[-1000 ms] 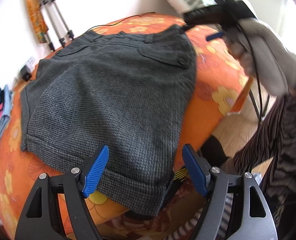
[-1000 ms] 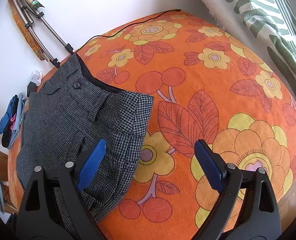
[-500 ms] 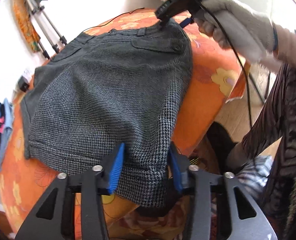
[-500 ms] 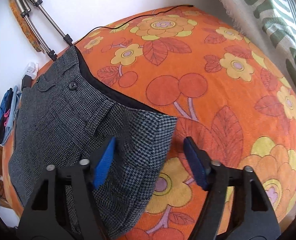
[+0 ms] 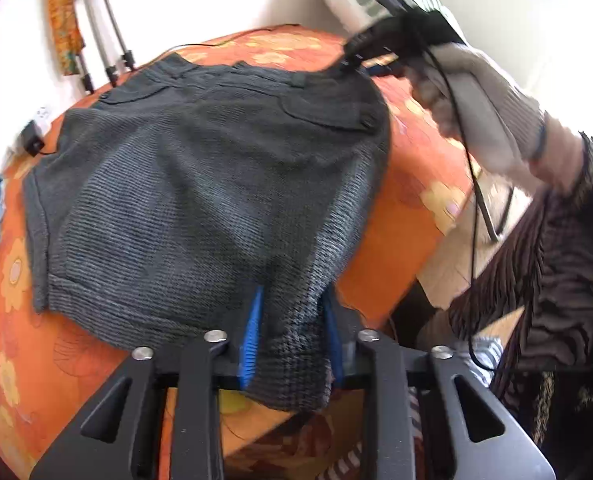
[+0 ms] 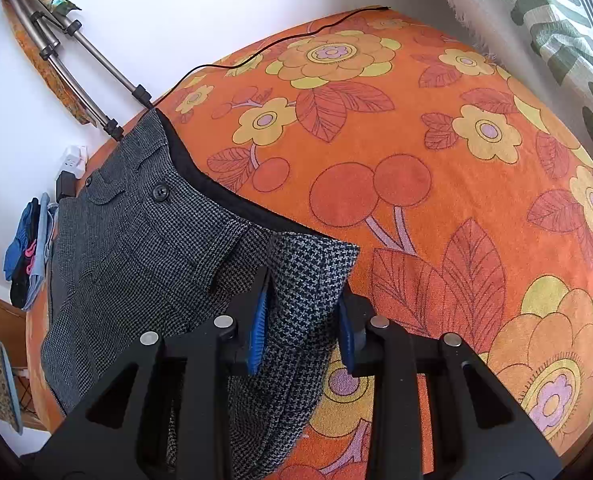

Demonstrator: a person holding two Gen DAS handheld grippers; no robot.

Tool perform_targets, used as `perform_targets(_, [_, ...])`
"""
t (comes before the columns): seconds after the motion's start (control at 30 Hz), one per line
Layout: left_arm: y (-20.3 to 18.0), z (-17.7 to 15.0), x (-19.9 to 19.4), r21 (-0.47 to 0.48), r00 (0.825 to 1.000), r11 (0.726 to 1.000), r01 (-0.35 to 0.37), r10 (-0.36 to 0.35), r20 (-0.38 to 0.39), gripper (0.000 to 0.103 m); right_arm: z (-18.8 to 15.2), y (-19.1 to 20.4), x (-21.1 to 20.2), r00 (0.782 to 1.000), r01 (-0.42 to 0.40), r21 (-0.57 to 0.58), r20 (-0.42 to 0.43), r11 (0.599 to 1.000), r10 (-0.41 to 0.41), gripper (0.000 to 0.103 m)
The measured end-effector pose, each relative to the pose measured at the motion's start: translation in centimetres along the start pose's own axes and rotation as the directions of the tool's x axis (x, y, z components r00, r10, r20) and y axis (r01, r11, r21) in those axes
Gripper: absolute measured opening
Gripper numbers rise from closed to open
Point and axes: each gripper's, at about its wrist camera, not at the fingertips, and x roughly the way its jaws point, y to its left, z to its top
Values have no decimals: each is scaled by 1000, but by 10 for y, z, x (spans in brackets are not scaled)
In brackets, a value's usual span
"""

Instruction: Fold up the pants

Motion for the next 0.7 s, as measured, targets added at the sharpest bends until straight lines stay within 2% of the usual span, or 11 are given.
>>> perform_targets(0.07, [-7, -5, 1, 8, 1000, 1000, 15, -15, -13, 21, 0, -1, 0, 1000, -1, 2, -3, 1000, 1, 31])
perform_targets(0.23, [-19, -12, 1, 53, 1000, 998, -27, 27, -12, 25, -1, -5, -2, 1000, -12, 6, -1, 1000, 12, 32])
perform_targets(0.43, [-32, -21, 2, 128, 996, 987, -92, 92, 4, 35, -5, -12, -6, 1000, -10, 19, -2, 1000, 10, 43])
perform_targets(0.57, [-35, -25, 4, 169, 993, 978, -121, 120, 14, 36, -8, -17, -7, 1000, -26, 30, -16, 999, 27, 48])
perform_targets(0.6, [-36, -25, 4, 178, 992, 976, -126, 125, 18, 36, -10, -16, -8, 1000, -23, 26, -15, 999, 23, 48])
perform_targets(0.63, [-35, -25, 5, 181, 991, 974, -135, 134, 18, 32, -11, -16, -9, 1000, -20, 24, -15, 1000, 20, 48])
perform_targets(0.7, [-31, -24, 3, 165, 994, 980, -109, 107, 22, 19, -14, -16, -11, 999, -28, 27, -19, 999, 28, 48])
